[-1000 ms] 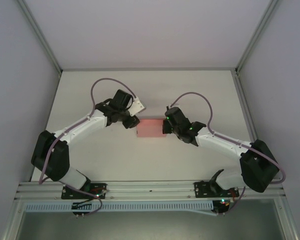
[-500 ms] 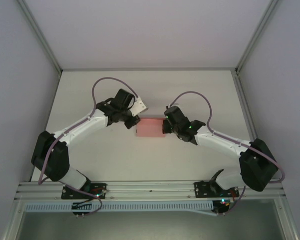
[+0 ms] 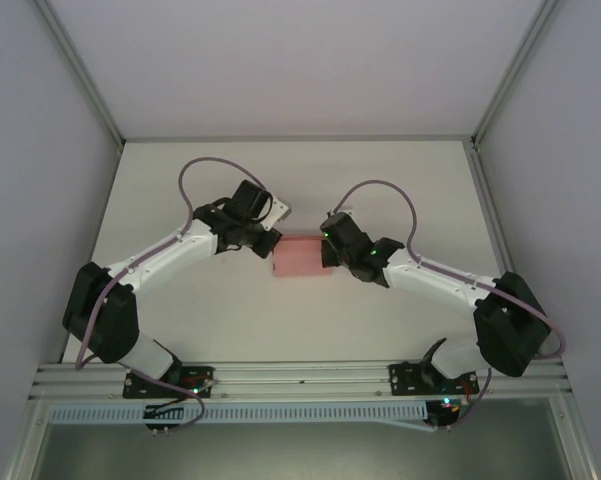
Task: Assemble paper box
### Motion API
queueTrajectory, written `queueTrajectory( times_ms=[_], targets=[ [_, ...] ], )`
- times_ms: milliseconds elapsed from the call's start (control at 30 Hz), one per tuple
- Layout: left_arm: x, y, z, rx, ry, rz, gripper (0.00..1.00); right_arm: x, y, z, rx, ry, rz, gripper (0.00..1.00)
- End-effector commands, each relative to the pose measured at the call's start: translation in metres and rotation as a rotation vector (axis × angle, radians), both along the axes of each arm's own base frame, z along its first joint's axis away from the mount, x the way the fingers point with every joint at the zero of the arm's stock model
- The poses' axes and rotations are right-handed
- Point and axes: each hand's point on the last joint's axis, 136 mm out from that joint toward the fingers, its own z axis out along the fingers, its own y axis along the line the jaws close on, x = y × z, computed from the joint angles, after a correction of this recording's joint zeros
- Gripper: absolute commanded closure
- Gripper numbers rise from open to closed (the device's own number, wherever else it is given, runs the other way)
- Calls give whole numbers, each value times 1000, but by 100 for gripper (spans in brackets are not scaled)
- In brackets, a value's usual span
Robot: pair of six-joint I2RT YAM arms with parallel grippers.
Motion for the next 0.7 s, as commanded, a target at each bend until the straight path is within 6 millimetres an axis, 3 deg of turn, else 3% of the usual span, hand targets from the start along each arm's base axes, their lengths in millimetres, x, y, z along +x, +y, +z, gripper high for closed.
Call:
queueTrajectory(
  times_ms=[0,233,433,667],
  targets=[
    [-2,-19,27,-126,40,80,100,-37,-14,-44,-139,176,41,100],
    [-5,-17,24,-144,188,218,100,-44,-13,-41,-207,113,-5,100],
    [-6,-17,6,-116,301,288,100,-47,-12,-43,-201,88,-46,100],
    [-5,-24,10,-198,397,307,100,-52,-5,-45,-197,83,-26,100]
  ],
)
